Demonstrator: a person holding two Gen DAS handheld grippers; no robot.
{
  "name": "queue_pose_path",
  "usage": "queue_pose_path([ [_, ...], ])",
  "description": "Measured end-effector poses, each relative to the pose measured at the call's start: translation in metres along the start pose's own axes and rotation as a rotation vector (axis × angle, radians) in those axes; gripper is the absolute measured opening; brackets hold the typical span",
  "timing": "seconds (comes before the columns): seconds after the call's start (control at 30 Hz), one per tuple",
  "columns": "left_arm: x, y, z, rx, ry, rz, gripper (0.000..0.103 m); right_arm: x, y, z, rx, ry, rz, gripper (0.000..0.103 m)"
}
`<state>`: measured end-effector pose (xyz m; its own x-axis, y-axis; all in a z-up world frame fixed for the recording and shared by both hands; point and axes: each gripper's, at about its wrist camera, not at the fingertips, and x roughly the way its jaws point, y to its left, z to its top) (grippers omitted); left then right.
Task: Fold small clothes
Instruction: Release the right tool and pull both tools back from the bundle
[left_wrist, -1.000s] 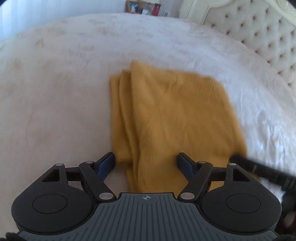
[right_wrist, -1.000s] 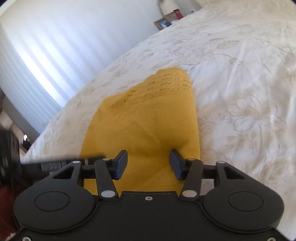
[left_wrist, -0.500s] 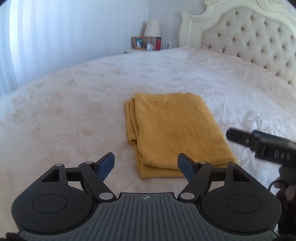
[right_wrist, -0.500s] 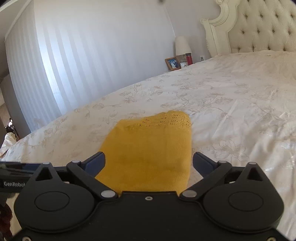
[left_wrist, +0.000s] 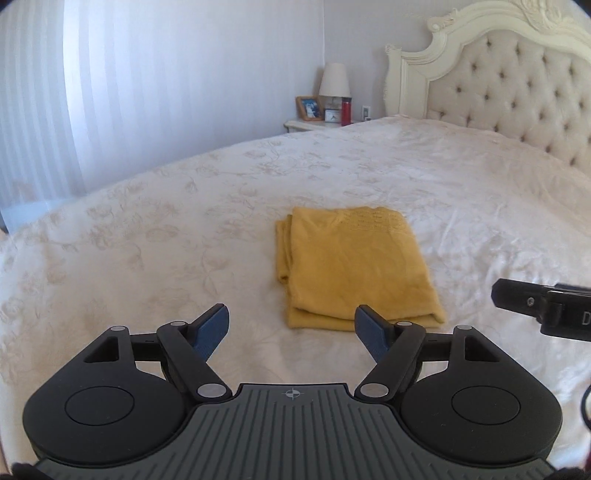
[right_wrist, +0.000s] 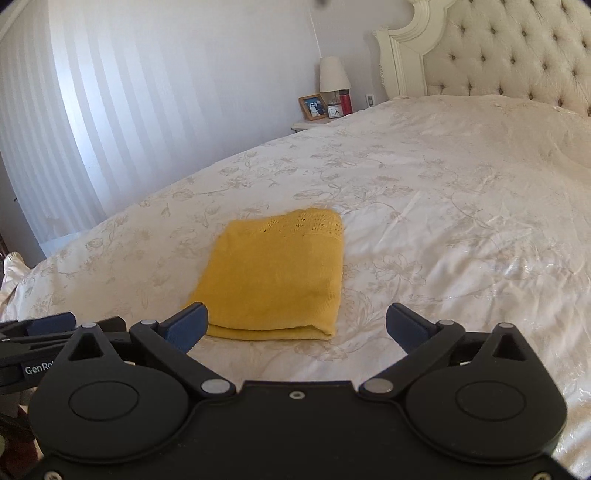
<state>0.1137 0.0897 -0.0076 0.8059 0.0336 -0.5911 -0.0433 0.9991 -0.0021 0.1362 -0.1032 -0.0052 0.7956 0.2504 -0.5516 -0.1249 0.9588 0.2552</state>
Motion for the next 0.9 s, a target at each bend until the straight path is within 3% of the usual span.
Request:
queue_pose_path([
  [0.07, -0.005, 0.005, 0.004, -0.05, 0.018, -0.033, 0.074, -0.008, 0.001, 0.003, 0.024, 0.014, -0.029, 0.102],
  [0.23, -0.015, 0.008, 0.008, -0.093, 0.038, -0.033, 0.074, -0.022, 0.009, 0.002, 0.036, 0.046, -0.16, 0.102],
  [0.43, -0.018, 0.005, 0.005, -0.091, 0.048, -0.019, 0.074, -0.031, 0.01, -0.002, 0.063, 0.02, -0.082, 0.102],
  [0.67, 0.009, 0.022, 0.003, -0.141, 0.097, -0.028, 0.074, 0.004, -0.003, -0.001, 0.122, 0.057, 0.006, 0.099],
  [0.73, 0.022, 0.031, 0.001, -0.171, 0.107, -0.051, 0.074, 0.019, -0.007, -0.001, 0.116, 0.074, 0.02, 0.094],
  [0.9, 0.059, 0.039, -0.002, -0.225, 0.118, -0.145, 0.074, 0.06, -0.025, 0.008, 0.108, 0.091, 0.056, 0.094],
])
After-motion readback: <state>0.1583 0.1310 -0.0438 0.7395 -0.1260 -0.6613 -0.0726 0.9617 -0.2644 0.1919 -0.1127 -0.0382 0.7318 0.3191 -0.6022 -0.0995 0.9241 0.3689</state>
